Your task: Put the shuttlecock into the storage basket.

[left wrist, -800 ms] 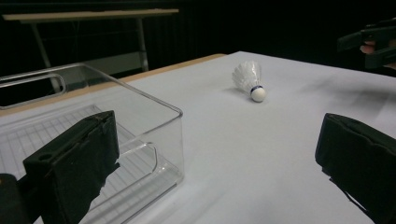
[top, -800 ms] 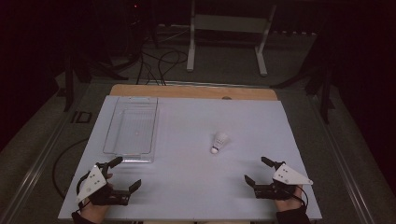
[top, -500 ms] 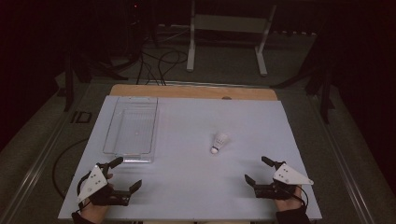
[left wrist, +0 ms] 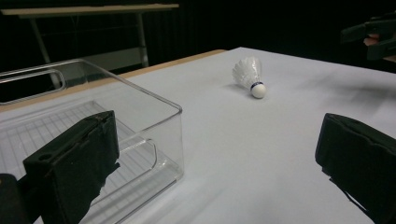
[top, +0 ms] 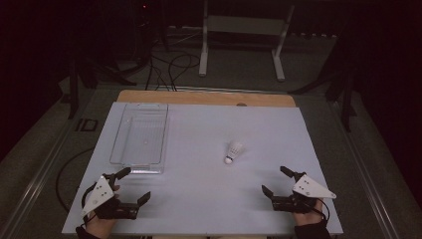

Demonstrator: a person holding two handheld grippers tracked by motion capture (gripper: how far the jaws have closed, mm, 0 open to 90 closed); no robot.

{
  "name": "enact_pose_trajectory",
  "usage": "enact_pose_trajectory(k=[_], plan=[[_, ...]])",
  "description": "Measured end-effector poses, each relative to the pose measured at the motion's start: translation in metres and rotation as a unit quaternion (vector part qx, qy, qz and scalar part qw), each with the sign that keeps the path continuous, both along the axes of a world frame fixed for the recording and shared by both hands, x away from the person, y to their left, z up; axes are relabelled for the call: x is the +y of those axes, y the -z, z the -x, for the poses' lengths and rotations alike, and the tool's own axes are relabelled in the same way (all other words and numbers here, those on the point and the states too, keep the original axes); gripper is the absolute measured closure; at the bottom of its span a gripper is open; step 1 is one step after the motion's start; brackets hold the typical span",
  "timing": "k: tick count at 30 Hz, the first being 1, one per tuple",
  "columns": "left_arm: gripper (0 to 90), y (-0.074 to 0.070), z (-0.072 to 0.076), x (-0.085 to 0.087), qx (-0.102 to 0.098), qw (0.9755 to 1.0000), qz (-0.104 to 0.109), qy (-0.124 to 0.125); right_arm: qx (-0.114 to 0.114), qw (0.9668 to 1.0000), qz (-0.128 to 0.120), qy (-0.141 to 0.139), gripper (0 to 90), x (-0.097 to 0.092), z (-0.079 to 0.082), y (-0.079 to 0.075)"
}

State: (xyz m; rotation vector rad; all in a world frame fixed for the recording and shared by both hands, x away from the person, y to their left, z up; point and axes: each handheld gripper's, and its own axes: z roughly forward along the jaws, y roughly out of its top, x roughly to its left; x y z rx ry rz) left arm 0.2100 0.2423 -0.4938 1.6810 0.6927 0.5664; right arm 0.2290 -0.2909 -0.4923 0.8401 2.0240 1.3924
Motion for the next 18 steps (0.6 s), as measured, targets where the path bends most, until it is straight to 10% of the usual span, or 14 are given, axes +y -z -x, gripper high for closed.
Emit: enact_pose_trajectory(k=[18], plan=[[0.0, -0.031, -0.009, -0.01, 0.02, 0.9995, -0.021, 0.013, 0.004, 0.9999, -0.011, -0.001, 9.2, 0.0, 0.0, -0.001]])
